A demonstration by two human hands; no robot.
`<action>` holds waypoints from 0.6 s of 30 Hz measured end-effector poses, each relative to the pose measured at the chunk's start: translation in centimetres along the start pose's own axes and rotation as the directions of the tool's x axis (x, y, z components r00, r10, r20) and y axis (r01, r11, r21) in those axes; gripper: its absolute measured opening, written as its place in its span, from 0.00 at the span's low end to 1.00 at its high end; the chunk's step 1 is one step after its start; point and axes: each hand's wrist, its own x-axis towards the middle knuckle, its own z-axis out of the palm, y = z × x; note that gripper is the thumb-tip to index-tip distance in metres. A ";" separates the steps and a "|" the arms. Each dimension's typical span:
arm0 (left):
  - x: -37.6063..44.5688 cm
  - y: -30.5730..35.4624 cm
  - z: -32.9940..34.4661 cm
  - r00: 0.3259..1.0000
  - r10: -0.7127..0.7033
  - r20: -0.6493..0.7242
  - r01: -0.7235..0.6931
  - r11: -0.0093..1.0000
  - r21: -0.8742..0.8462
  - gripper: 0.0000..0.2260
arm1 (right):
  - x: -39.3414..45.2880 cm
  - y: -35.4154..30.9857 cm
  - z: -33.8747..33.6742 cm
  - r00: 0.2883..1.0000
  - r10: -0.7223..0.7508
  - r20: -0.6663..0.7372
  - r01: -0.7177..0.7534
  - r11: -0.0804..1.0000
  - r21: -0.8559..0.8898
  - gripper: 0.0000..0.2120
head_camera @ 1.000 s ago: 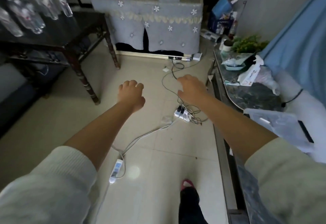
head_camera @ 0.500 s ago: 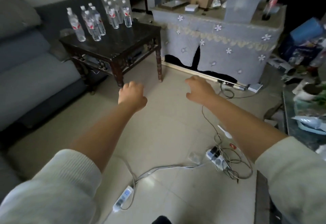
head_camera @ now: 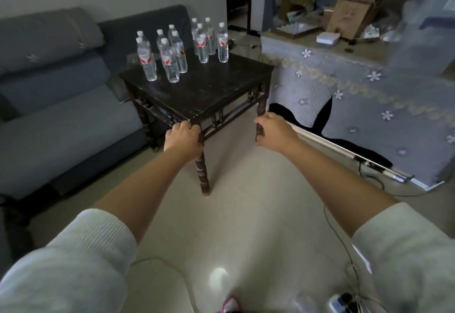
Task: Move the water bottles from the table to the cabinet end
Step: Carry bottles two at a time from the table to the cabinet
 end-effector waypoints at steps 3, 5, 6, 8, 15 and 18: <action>5.3 -1.0 -0.7 1.000 -0.014 -0.008 0.014 1.000 -0.018 0.19 | 5.4 0.1 -0.9 1.000 -0.008 0.000 0.008 1.000 0.003 0.25; 8.6 -1.4 -0.8 1.000 -0.012 -0.002 0.012 1.000 -0.018 0.19 | 8.9 0.4 -1.2 1.000 -0.011 0.006 0.011 1.000 -0.010 0.25; 9.9 -1.6 -0.7 1.000 -0.013 0.002 0.013 1.000 -0.019 0.19 | 10.3 0.5 -1.3 1.000 -0.011 0.014 0.011 1.000 -0.015 0.25; 13.4 -1.9 -0.7 1.000 -0.023 -0.002 0.023 0.999 -0.024 0.19 | 14.0 1.2 -1.3 1.000 -0.015 0.011 0.015 1.000 -0.027 0.24; 25.2 -2.4 -0.4 0.997 -0.076 0.023 0.076 0.997 0.013 0.20 | 27.4 4.0 -1.8 0.995 -0.077 0.065 0.078 0.997 -0.009 0.25; 30.3 -1.8 -0.6 0.991 -0.128 0.032 0.127 0.992 0.008 0.20 | 33.1 5.5 -2.3 0.989 -0.120 0.082 0.122 0.992 -0.018 0.25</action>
